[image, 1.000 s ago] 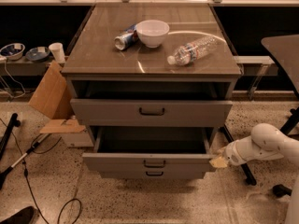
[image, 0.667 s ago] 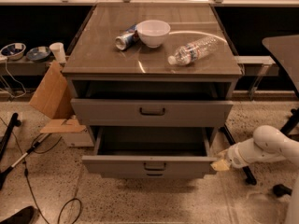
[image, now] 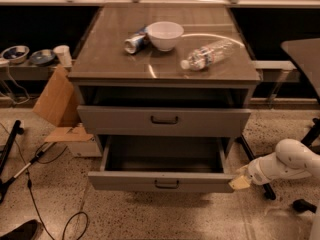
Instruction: Open middle drawer
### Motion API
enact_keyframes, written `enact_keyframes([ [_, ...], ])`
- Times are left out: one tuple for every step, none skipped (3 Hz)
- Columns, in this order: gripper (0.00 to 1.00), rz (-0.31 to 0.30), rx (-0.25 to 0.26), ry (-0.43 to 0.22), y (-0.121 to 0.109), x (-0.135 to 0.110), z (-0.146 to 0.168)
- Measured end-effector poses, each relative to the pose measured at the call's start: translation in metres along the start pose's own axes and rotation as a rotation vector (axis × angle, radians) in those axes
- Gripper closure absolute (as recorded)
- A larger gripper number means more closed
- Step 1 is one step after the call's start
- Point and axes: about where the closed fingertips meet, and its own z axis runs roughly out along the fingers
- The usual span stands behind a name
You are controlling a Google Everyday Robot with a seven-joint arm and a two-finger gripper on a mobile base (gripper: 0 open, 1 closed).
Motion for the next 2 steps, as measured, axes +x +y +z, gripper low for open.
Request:
enact_keyframes([
  [1.00, 0.000, 0.000, 0.000, 0.001, -0.001, -0.002],
  [1.00, 0.025, -0.005, 0.008, 0.002, 0.018, -0.001],
])
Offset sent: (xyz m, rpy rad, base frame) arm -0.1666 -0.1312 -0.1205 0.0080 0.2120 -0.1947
